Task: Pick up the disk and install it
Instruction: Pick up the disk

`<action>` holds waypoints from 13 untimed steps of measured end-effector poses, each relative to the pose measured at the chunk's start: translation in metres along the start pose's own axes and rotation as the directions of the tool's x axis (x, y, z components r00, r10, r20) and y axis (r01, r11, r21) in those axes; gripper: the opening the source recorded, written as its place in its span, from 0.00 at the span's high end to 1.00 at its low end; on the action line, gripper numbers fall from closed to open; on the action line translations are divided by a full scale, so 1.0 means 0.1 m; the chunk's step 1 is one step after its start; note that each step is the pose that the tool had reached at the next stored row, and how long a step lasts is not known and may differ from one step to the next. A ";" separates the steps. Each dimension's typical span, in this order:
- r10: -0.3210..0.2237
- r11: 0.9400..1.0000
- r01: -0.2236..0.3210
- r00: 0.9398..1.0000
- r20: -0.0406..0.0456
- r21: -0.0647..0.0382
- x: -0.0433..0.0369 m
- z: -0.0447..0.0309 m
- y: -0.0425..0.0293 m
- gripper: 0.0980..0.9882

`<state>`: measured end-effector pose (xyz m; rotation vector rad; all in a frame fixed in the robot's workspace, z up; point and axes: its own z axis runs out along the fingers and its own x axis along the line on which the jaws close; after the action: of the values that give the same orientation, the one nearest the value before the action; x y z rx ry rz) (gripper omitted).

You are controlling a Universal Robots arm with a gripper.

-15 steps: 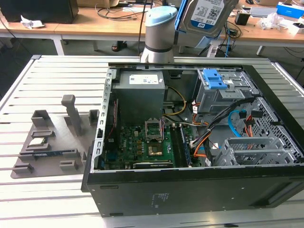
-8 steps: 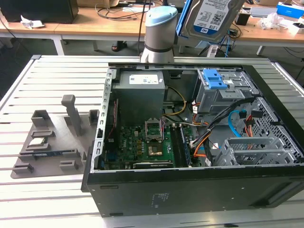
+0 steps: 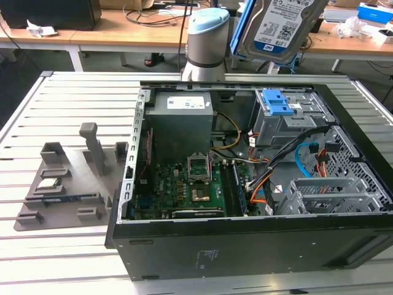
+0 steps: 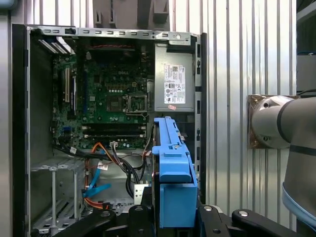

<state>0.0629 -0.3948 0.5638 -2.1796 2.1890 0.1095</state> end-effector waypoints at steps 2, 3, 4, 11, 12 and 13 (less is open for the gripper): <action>0.000 1.000 0.000 1.000 0.000 0.000 0.045 0.000 0.000 0.70; 0.000 1.000 0.000 1.000 0.000 0.000 0.064 0.000 0.000 0.70; 0.000 1.000 0.000 1.000 0.000 0.000 0.081 0.001 0.000 0.70; 0.000 1.000 0.000 1.000 0.000 0.000 0.244 0.006 -0.001 0.70; 0.000 1.000 0.000 1.000 0.000 0.000 0.271 0.006 -0.001 0.70; 0.000 1.000 0.000 1.000 0.000 0.000 0.287 0.006 -0.001 0.70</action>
<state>0.0629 -0.4234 0.5607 -2.1795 2.1890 0.1097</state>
